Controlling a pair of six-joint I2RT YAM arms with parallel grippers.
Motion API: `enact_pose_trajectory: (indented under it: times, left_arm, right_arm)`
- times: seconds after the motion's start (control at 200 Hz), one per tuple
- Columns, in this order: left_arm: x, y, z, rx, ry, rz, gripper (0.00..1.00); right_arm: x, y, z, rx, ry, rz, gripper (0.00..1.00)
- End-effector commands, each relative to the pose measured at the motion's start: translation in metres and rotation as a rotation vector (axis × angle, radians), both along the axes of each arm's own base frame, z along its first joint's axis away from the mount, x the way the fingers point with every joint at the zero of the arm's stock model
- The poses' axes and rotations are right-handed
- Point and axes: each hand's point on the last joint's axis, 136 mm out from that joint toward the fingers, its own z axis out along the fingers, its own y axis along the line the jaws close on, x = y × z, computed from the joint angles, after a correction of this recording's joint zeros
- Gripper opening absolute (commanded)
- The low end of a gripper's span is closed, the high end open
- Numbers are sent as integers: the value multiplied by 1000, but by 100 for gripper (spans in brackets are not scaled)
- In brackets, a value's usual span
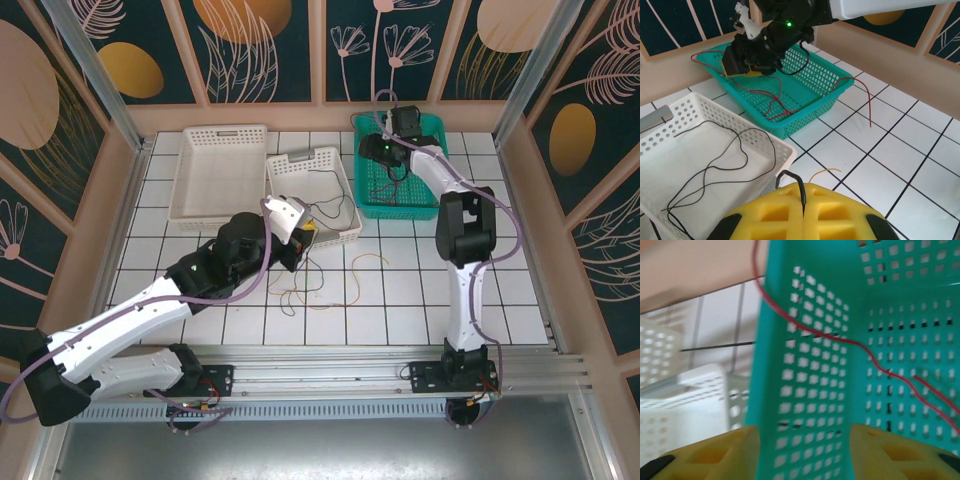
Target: Untangle the cables
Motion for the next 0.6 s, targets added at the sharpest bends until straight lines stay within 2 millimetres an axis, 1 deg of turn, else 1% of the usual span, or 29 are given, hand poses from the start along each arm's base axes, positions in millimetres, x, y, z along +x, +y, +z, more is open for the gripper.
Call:
enact_pose_trajectory:
  times: [0.0, 0.115, 0.275, 0.37, 0.39, 0.465, 0.561, 0.596]
  left_arm:
    - [3, -1, 6, -3, -45, 4, 0]
    - [4, 0, 4, 14, -49, 9, 0]
    - [4, 1, -1, 30, -48, 9, 0]
    - [4, 1, 0, 28, -51, 8, 0]
    - [4, 1, 0, 26, -52, 7, 0]
    - [3, 1, -2, 29, -49, 3, 0]
    - [4, -2, -5, 33, -38, -7, 0]
    - [4, -3, -6, 34, -33, -11, 0]
  right_arm:
    - [9, -1, -4, -149, -42, 1, 50]
    - [18, -2, -17, -243, -69, -9, 50]
    - [31, -2, -33, -271, -80, -6, 49]
    - [32, -3, -42, -288, -77, -20, 45]
    - [33, -6, -44, -299, -83, -32, 45]
    - [31, -6, -53, -297, -91, -25, 45]
    - [36, -8, -62, -297, -81, -31, 42]
    - [38, -7, -64, -297, -75, -31, 40]
